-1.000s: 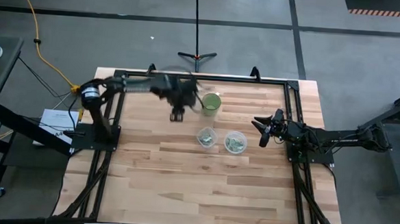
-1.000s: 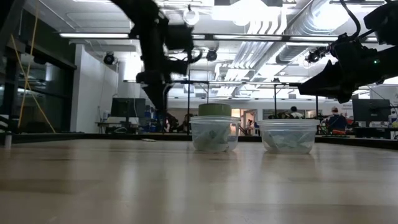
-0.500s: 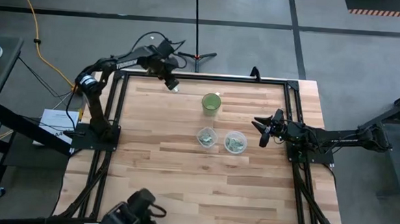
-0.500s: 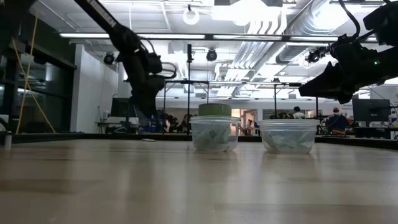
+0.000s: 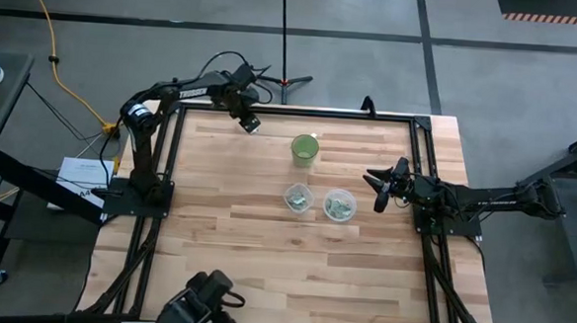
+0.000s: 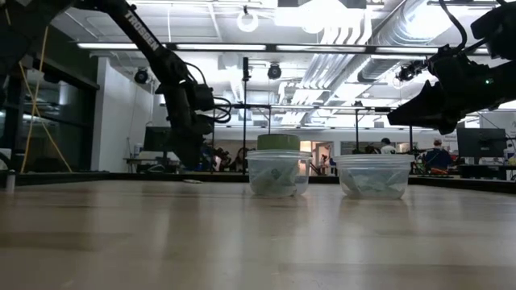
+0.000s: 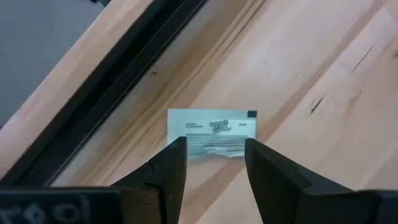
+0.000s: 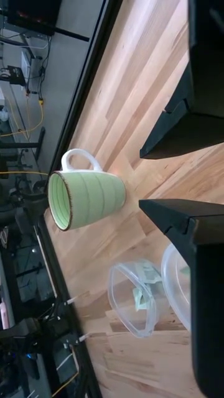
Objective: Pick and place items into bin
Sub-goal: Put the stevia packet into the left transparent bin
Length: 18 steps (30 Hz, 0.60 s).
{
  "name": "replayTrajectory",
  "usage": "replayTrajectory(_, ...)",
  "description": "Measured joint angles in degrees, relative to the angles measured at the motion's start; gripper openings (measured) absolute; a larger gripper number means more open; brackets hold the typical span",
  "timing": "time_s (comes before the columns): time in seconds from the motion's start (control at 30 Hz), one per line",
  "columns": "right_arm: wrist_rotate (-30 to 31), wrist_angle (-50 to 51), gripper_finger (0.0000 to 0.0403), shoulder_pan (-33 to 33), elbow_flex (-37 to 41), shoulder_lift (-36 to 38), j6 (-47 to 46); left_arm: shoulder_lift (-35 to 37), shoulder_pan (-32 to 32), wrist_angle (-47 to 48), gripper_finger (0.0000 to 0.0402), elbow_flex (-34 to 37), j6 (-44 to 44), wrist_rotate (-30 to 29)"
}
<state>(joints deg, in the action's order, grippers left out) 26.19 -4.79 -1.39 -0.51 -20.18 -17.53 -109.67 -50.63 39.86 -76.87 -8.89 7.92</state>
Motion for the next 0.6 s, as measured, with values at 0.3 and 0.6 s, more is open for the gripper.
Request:
replayTrajectory(0.3,-0.21,0.25,0.0106,0.00,0.00,0.00,-0.34,-1.20,1.08,0.54,0.0268,0.01,0.40,-0.10)
replayTrajectory(0.6,-0.24,0.32,0.0106,0.00,0.00,0.00,-0.45,-4.49,3.20,0.50,0.0381,-0.08,0.38,-3.22)
